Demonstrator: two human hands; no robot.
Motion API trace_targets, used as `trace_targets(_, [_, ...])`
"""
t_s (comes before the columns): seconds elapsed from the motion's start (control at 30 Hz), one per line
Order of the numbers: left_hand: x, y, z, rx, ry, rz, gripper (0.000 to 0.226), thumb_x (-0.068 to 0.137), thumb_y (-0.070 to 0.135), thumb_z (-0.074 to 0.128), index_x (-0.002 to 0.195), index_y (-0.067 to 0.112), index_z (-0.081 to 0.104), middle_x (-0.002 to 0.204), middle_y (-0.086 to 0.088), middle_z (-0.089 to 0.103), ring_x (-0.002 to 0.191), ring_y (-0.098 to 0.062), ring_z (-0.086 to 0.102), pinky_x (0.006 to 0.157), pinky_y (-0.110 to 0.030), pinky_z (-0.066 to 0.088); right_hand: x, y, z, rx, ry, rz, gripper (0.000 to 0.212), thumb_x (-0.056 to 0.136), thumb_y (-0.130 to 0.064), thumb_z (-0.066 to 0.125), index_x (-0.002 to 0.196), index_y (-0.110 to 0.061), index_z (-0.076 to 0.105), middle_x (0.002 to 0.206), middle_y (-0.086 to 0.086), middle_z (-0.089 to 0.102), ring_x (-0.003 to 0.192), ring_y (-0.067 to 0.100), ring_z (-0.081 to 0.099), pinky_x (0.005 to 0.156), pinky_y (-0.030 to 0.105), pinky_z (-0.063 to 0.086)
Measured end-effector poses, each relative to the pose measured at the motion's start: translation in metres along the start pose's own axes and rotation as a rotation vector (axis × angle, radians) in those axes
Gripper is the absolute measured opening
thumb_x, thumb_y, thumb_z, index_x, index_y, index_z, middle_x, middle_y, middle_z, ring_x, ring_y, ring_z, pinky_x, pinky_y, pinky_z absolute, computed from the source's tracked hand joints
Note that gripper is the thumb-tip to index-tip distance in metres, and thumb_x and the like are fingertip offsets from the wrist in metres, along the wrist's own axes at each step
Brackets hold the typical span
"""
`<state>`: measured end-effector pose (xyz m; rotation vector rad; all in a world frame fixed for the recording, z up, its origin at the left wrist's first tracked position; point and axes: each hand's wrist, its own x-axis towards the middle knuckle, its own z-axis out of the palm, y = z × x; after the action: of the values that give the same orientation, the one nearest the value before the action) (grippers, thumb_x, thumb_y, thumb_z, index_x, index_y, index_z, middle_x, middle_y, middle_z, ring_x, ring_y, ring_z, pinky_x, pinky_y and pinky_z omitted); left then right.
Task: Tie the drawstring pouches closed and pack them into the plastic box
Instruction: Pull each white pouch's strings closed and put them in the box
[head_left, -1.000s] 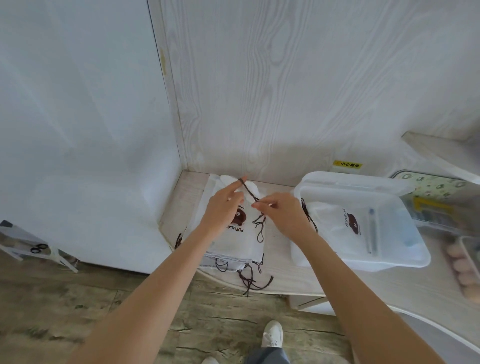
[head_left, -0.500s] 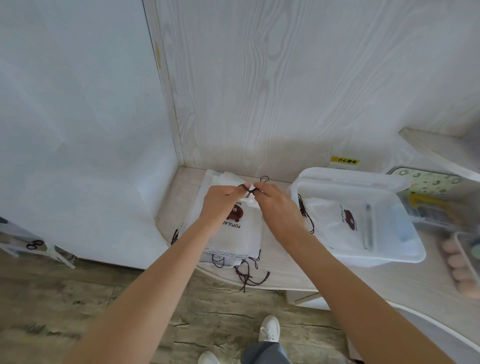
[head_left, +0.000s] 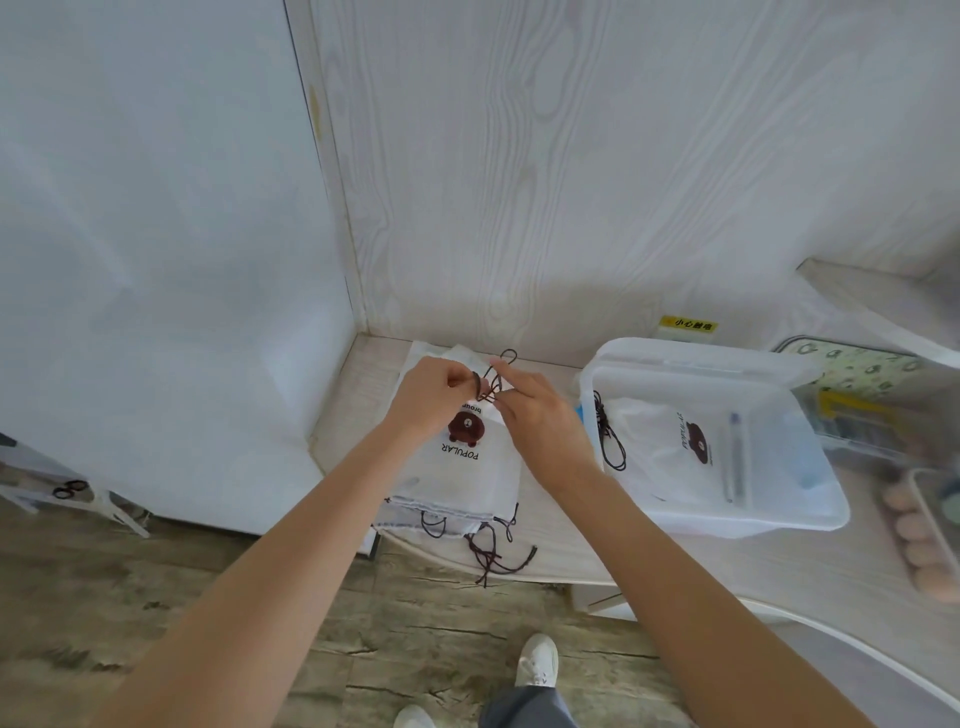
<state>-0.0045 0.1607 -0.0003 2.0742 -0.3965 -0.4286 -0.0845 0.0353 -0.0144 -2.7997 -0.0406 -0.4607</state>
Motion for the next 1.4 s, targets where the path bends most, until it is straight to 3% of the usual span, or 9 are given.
trace_targets(0.1, [-0.005, 0.006, -0.001, -0.123, 0.096, -0.018, 0.013, 0.083, 0.016, 0.062, 0.08, 0.007, 0.071, 0.075, -0.002, 0.065, 0.069, -0.013, 0.055, 0.065, -0.024, 0.039, 0.0, 0.001, 0.001, 0.125, 0.052, 0.199, 0.013, 0.088, -0.001, 0.058, 0.087, 0.0, 0.07, 0.13, 0.005, 0.058, 0.115, 0.02, 0.056, 0.09, 0.024, 0.046])
trace_targets(0.13, [-0.007, 0.009, -0.002, -0.226, 0.103, -0.065, 0.01, 0.083, 0.015, 0.062, 0.08, 0.009, 0.069, 0.071, 0.0, 0.062, 0.062, -0.011, 0.051, 0.059, -0.022, 0.038, 0.0, 0.001, 0.0, 0.195, 0.067, 0.278, 0.018, 0.092, -0.006, 0.053, 0.093, 0.001, 0.07, 0.129, 0.005, 0.058, 0.113, 0.02, 0.055, 0.091, 0.019, 0.042])
trace_targets(0.3, [-0.014, 0.008, -0.007, -0.71, 0.039, -0.327, 0.016, 0.088, 0.01, 0.054, 0.074, 0.011, 0.062, 0.075, -0.001, 0.058, 0.062, -0.01, 0.048, 0.056, -0.022, 0.038, 0.004, -0.003, -0.008, 0.609, 0.055, 0.598, 0.017, 0.092, -0.013, 0.053, 0.09, -0.007, 0.069, 0.09, 0.005, 0.068, 0.082, 0.017, 0.062, 0.069, 0.02, 0.048])
trace_targets(0.47, [-0.02, 0.008, -0.007, -1.095, 0.004, -0.349, 0.023, 0.09, 0.011, 0.049, 0.067, 0.012, 0.049, 0.062, 0.002, 0.058, 0.059, -0.01, 0.047, 0.058, -0.023, 0.035, 0.007, -0.008, -0.009, 0.953, 0.098, 0.801, 0.019, 0.092, -0.01, 0.05, 0.078, -0.014, 0.062, 0.077, -0.001, 0.067, 0.073, 0.01, 0.063, 0.056, 0.018, 0.05])
trace_targets(0.67, [-0.02, 0.007, -0.003, -0.775, 0.024, -0.285, 0.027, 0.083, -0.003, 0.057, 0.066, 0.013, 0.044, 0.057, 0.001, 0.05, 0.05, -0.009, 0.045, 0.049, -0.021, 0.031, 0.011, -0.012, -0.009, 1.088, 0.124, 0.878, 0.022, 0.098, -0.013, 0.042, 0.078, -0.014, 0.053, 0.078, 0.002, 0.063, 0.071, 0.016, 0.061, 0.059, 0.024, 0.053])
trace_targets(0.87, [-0.016, 0.01, -0.001, -0.524, 0.241, -0.194, 0.024, 0.085, -0.001, 0.049, 0.067, 0.011, 0.039, 0.057, -0.004, 0.052, 0.034, -0.008, 0.038, 0.037, -0.018, 0.028, 0.012, -0.015, -0.003, 1.073, 0.117, 0.87, 0.026, 0.098, -0.008, 0.039, 0.075, -0.013, 0.049, 0.068, 0.002, 0.06, 0.06, 0.011, 0.058, 0.061, 0.026, 0.054])
trace_targets(1.03, [-0.018, 0.014, 0.004, -0.794, 0.225, -0.38, 0.022, 0.091, 0.01, 0.041, 0.069, 0.009, 0.046, 0.052, -0.008, 0.06, 0.036, -0.014, 0.053, 0.037, -0.016, 0.039, 0.012, -0.015, 0.0, 1.056, 0.153, 0.874, 0.027, 0.098, -0.007, 0.036, 0.073, -0.014, 0.046, 0.066, 0.003, 0.058, 0.06, 0.011, 0.058, 0.066, 0.028, 0.056])
trace_targets(1.23, [-0.025, 0.011, 0.003, -0.825, 0.14, -0.314, 0.026, 0.094, 0.01, 0.035, 0.081, 0.009, 0.058, 0.057, -0.001, 0.066, 0.049, -0.012, 0.062, 0.044, -0.018, 0.045, 0.01, -0.008, -0.001, 1.124, 0.182, 0.946, 0.026, 0.097, -0.006, 0.035, 0.074, -0.014, 0.045, 0.067, 0.002, 0.053, 0.062, 0.013, 0.057, 0.067, 0.029, 0.055])
trace_targets(1.4, [-0.017, -0.003, -0.006, -1.293, 0.209, -0.314, 0.024, 0.091, 0.01, 0.04, 0.069, 0.014, 0.051, 0.083, -0.001, 0.069, 0.083, -0.015, 0.063, 0.081, -0.028, 0.047, 0.008, -0.003, -0.003, 1.084, 0.172, 0.915, 0.026, 0.098, -0.009, 0.039, 0.074, -0.015, 0.049, 0.07, 0.0, 0.056, 0.06, 0.01, 0.053, 0.063, 0.023, 0.051])
